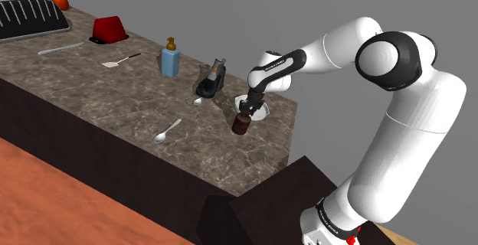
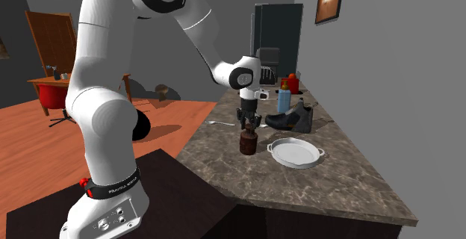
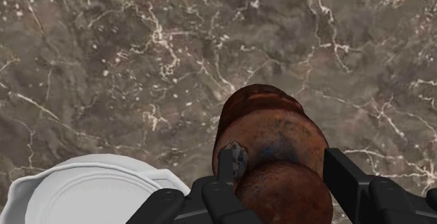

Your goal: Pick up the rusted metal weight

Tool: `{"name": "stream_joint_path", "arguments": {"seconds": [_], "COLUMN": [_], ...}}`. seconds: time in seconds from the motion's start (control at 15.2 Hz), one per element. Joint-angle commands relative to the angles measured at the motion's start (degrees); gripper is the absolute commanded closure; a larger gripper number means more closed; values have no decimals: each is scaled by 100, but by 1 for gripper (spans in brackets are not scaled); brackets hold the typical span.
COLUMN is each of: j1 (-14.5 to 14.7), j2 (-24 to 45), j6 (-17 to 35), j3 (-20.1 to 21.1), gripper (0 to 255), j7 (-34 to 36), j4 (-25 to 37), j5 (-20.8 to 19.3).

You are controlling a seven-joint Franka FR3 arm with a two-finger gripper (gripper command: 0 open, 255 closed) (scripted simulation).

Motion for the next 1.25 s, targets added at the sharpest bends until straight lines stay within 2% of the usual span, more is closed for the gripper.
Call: {"name": "stream_joint_path", "arguments": {"seconds": [0.0, 1.19], "j1": [-1, 60], "j2": [2, -823], "j6": [0, -1030], "j3": [-1, -96], "gripper": [255, 255], "j7": [0, 219], "j4": [-3, 221], "j5": [0, -282]}}
